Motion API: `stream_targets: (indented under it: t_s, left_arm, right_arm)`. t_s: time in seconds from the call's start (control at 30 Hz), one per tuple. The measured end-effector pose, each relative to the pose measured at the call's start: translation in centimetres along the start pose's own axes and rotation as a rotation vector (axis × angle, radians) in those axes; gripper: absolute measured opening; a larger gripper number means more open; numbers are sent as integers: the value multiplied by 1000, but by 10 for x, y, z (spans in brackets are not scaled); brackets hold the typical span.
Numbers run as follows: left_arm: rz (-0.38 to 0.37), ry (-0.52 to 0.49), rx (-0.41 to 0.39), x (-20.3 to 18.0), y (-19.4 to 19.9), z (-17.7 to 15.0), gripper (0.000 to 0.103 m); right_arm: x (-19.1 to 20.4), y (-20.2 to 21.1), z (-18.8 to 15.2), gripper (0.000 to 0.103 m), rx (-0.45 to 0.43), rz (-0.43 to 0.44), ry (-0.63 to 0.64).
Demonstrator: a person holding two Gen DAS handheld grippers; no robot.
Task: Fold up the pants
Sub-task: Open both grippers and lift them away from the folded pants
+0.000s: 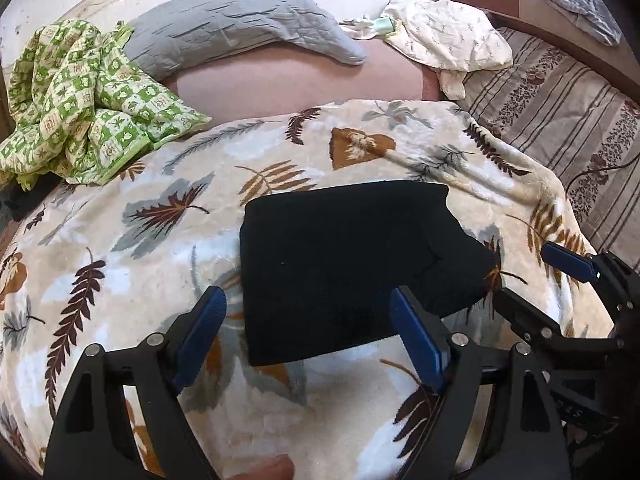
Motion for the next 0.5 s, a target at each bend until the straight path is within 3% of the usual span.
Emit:
stream_targets:
  t_s: [0.17,0.23,0.5]
  left_arm:
    - [-39,-3,21,-7,2,-3,92]
    - [-41,-8,6,-9,4,-2,103]
    - [-59,40,13,-1,4,-1,103]
  right_arm:
    - [1,-2,-1,75,7,1,3]
    - [1,-1,-1,75,6,-5,10]
    - [-2,-3,-3,75,15,-16,3]
Point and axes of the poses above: each gripper's, at about its wrist camera, not at the fingertips, and y roughly against the way its jaws point, x to its left, z to its top, the point moved 8 cm from there along -y, roughly the way its jaws point, and after that the axes turned 14 degrees about y, right-handed, at the moved point
